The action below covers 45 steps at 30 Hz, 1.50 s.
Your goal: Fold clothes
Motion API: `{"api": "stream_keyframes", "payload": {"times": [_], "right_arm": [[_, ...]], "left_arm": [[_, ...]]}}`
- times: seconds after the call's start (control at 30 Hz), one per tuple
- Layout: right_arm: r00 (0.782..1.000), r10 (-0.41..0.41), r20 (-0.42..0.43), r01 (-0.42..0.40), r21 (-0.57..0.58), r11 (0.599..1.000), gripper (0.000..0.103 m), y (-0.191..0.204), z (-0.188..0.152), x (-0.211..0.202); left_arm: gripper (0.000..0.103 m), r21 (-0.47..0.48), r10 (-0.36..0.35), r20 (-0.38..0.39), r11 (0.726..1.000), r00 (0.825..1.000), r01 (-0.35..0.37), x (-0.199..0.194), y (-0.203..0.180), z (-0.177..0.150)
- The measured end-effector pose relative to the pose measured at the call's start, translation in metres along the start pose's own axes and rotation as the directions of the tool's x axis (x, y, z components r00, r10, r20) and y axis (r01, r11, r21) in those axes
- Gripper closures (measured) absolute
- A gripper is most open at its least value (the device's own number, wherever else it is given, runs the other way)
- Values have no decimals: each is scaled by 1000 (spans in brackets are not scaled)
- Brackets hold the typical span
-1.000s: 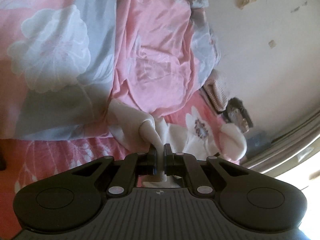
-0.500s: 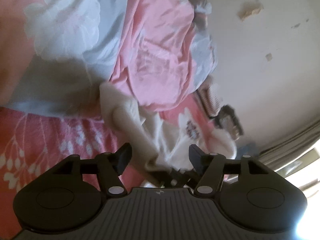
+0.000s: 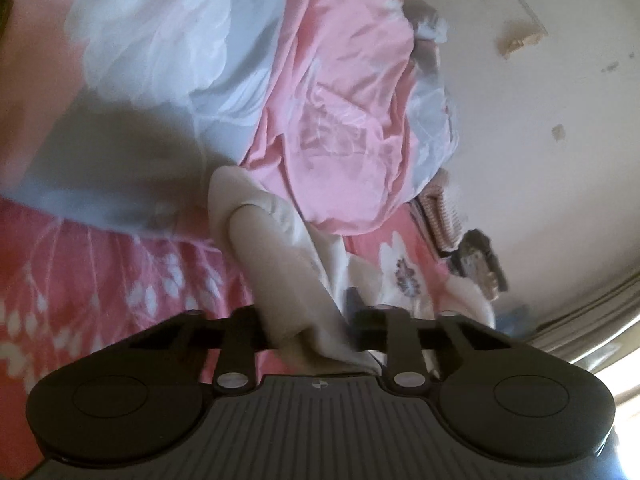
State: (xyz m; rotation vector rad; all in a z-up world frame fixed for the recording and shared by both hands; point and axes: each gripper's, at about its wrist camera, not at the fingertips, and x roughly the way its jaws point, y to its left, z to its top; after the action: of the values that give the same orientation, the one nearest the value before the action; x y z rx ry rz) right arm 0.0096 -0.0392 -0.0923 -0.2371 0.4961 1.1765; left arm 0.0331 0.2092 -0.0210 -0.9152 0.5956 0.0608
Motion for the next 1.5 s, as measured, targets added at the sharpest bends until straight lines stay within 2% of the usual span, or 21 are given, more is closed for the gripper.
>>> {"api": "stream_keyframes", "payload": {"times": [0.07, 0.13, 0.17, 0.27, 0.33, 0.4, 0.5, 0.53, 0.7, 0.77, 0.83, 0.9, 0.93, 1.0, 1.1, 1.13, 1.23, 1.3, 1.4, 1.43, 1.5], "right_arm": [[1000, 16, 6, -16, 24, 1000, 92, -6, -2, -4], [999, 32, 19, -33, 51, 998, 77, -14, -8, -13], [999, 38, 27, -40, 63, 997, 66, -18, -11, -18], [1000, 22, 8, -22, 83, 996, 63, -30, -25, -27], [1000, -3, -27, 6, 106, 994, 63, -39, -34, -25], [998, -19, -60, 27, 133, 991, 63, -49, -43, -21], [996, -23, -84, 37, 167, 985, 63, -60, -49, -17], [996, -24, -87, 38, 172, 984, 63, -63, -50, -17], [995, -29, -98, 47, 185, 982, 63, -73, -55, -13], [993, -31, -110, 52, 194, 980, 63, -77, -58, -10], [992, -31, -120, 55, 200, 978, 63, -80, -60, -8], [991, -32, -131, 59, 207, 977, 63, -83, -65, -6], [990, -34, -137, 63, 212, 975, 63, -85, -66, -5], [988, -34, -148, 67, 222, 973, 63, -90, -69, -4], [988, -41, -149, 76, 232, 970, 63, -99, -69, -6], [988, -39, -152, 75, 239, 968, 63, -103, -69, -6], [986, -42, -163, 82, 249, 965, 63, -111, -69, -7], [985, -45, -168, 88, 259, 962, 63, -115, -69, -5], [984, -49, -174, 96, 273, 957, 63, -119, -70, -3], [983, -50, -175, 98, 277, 956, 63, -120, -70, -2], [983, -50, -178, 99, 280, 955, 63, -120, -69, 0]], "left_arm": [[96, 89, 33, 26, 995, 999, -35, -3, -11, 7], [99, 202, 53, 52, 977, 997, -62, -9, -26, 16], [99, 273, 53, 60, 960, 997, -68, -13, -37, 23], [99, 488, 44, 61, 870, 997, -69, -25, -71, 45], [99, 614, 47, 38, 787, 998, -61, -33, -96, 66], [99, 725, 55, 15, 687, 998, -48, -41, -122, 88], [100, 873, 129, 3, 484, 992, -66, -46, -149, 113], [100, 899, 153, -1, 434, 988, -67, -47, -152, 119], [99, 975, 270, -19, 218, 963, -42, -44, -159, 142], [99, 989, 295, -22, 147, 955, -23, -40, -159, 144], [99, 997, 258, -29, 77, 966, 9, -44, -164, 143], [98, 999, 239, -21, 51, 971, 9, -44, -162, 141], [98, 999, 269, -7, 38, 963, -4, -38, -154, 137], [98, 1000, 356, -5, 20, 935, -2, -24, -135, 130], [97, 1000, 475, -16, -1, 880, 19, -9, -101, 117], [96, 1000, 496, -20, 4, 868, 21, -8, -92, 116], [95, 999, 563, -39, 53, 826, 11, -8, -73, 121], [93, 997, 582, -63, 80, 810, 20, -13, -67, 124], [92, 995, 592, -74, 97, 803, 20, -16, -64, 124], [92, 996, 598, -63, 82, 799, 17, -16, -64, 121], [93, 1000, 581, -5, 9, 814, -1, -18, -72, 112]]}}
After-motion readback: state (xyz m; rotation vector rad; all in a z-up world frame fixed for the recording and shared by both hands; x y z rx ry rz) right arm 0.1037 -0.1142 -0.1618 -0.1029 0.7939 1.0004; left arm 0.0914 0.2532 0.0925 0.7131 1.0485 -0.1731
